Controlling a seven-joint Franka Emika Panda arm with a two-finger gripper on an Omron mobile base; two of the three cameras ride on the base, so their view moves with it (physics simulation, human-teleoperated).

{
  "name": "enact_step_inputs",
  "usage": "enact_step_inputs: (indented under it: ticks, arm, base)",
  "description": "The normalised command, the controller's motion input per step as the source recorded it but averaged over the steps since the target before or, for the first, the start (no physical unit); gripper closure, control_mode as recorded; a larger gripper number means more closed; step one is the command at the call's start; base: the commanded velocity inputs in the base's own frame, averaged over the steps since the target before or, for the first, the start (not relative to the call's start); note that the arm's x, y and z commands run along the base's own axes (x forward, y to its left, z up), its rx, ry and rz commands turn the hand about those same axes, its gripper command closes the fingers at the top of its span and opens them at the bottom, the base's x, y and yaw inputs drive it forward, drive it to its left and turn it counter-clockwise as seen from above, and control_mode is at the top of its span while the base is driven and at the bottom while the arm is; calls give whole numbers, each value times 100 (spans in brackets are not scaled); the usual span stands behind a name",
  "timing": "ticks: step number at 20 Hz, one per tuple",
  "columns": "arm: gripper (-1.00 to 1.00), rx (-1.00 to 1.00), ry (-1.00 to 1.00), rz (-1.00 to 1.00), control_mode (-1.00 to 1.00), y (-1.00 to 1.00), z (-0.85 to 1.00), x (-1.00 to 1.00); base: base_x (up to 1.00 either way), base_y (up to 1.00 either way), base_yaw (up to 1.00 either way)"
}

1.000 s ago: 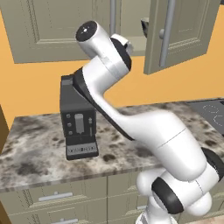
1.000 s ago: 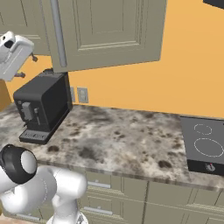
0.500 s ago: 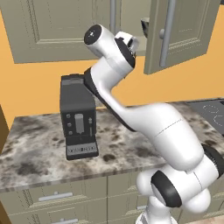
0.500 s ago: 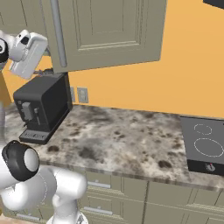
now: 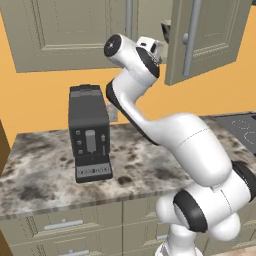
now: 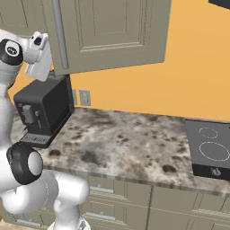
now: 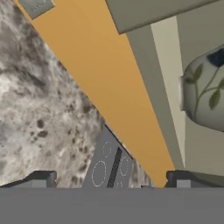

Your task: Move the bowls from the cabinet to the plates on the dining table.

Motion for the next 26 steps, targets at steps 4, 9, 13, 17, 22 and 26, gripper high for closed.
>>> enact_step_inputs:
  ticks: [4,9,13,17,22,26]
  arm:
    - [-100,0,-10,0,-100,-1,0,-59]
    - [-100,0,-13,-3,-100,-46,6,-37]
    - [-100,0,-13,-3,-100,-78,0,-31]
    - [-100,0,-15,-3,-100,-72,2,-47]
    - [-100,0,-18,-3,-100,-75,6,-62]
    - [-100,1,-17,-4,-100,-83,5,-59]
  base:
    - [0,0,0]
    - [0,0,0]
    - [0,0,0]
    - [0,0,0]
    - [0,0,0]
    - [0,0,0]
